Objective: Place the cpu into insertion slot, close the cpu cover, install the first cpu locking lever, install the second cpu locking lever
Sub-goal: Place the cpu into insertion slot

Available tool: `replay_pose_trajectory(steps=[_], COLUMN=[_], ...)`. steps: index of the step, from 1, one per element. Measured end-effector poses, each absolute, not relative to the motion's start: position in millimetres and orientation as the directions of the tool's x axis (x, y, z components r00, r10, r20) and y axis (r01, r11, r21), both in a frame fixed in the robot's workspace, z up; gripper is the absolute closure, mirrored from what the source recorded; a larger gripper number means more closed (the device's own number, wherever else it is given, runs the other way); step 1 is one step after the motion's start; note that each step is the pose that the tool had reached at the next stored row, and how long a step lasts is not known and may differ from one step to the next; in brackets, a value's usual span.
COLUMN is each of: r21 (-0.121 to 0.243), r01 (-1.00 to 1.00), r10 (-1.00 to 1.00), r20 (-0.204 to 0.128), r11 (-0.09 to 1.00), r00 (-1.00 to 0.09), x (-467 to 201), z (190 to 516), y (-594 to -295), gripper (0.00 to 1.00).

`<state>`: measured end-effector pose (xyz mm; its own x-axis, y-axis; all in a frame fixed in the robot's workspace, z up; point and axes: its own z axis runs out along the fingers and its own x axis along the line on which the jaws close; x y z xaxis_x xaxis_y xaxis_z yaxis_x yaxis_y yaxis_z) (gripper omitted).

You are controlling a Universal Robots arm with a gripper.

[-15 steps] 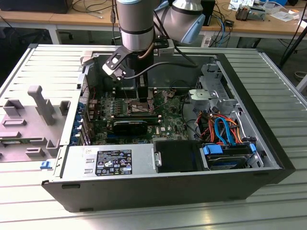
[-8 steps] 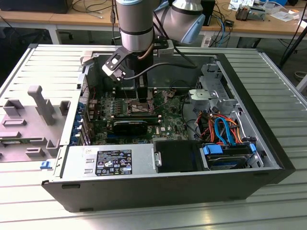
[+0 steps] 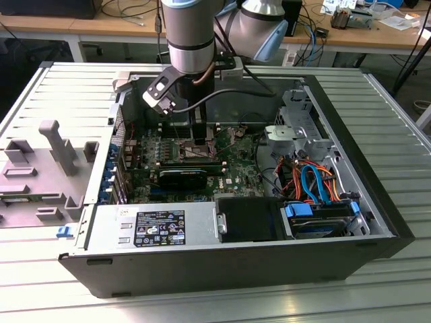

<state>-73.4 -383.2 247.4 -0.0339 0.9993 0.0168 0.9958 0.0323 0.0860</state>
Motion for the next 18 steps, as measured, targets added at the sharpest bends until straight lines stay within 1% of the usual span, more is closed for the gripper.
replay_pose_trajectory(steps=[18], r21=[0.086], r01=[0.996], r10=[1.000], r20=[0.017], r11=[0.024], r00=[-0.025], x=[-75.3], z=[241.3], y=[-377.7], gripper=[0.45])
